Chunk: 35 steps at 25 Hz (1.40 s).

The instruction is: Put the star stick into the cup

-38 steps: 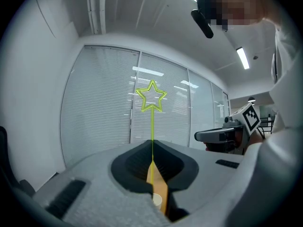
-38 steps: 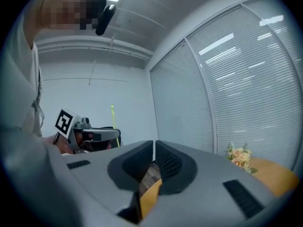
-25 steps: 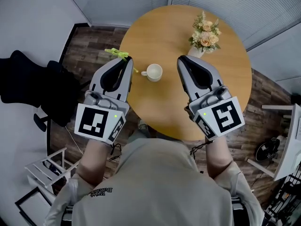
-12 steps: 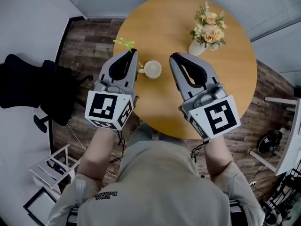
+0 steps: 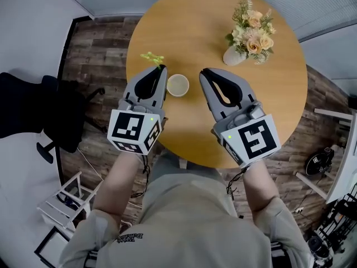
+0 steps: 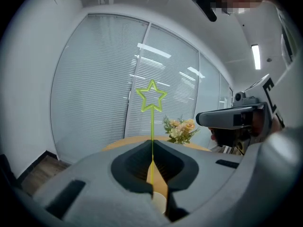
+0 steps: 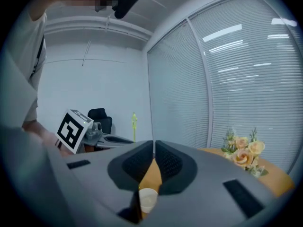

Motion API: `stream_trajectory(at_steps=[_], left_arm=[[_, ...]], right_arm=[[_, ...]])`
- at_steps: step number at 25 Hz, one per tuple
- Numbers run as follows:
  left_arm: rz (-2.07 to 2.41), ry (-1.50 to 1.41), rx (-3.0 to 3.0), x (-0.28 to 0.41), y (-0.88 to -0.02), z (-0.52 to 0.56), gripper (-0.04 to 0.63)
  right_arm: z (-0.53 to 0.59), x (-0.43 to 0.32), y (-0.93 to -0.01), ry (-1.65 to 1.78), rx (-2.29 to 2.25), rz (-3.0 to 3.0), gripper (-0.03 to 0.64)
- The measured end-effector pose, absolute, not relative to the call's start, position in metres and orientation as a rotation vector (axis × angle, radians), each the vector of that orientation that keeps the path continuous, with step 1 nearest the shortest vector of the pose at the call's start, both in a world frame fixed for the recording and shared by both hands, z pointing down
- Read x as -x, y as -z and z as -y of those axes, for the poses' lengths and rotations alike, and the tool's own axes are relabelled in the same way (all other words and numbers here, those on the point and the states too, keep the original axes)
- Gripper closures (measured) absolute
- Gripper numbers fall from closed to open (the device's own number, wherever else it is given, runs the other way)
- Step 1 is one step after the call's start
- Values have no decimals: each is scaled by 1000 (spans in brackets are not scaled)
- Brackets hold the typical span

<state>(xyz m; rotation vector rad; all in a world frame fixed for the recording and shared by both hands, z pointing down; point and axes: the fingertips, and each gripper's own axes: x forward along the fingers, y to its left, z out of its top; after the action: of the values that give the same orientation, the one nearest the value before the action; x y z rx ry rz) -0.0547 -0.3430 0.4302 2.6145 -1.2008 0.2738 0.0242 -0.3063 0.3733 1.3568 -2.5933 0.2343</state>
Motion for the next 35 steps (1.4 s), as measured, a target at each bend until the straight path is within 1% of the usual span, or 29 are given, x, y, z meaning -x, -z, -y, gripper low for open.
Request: stream_trajectory(at_steps=[9,18,25,35], left_arm=[[1139,-333,-2575,45,-484,347,571],[1088,-389,-2533,39,-533,345,571],[1072,-460,-2499,42,-562,336,571],[1077,-510,-2429,44,-583,325,569]], right_arm=[[315,-24,-431,-410,-1316,2552,580],[312,-23,-467,-464,-1287,2516,580],[298,-10,-485,-545,-1239,2528,580],[284,-8,-496,-555,-1204,2515,580]])
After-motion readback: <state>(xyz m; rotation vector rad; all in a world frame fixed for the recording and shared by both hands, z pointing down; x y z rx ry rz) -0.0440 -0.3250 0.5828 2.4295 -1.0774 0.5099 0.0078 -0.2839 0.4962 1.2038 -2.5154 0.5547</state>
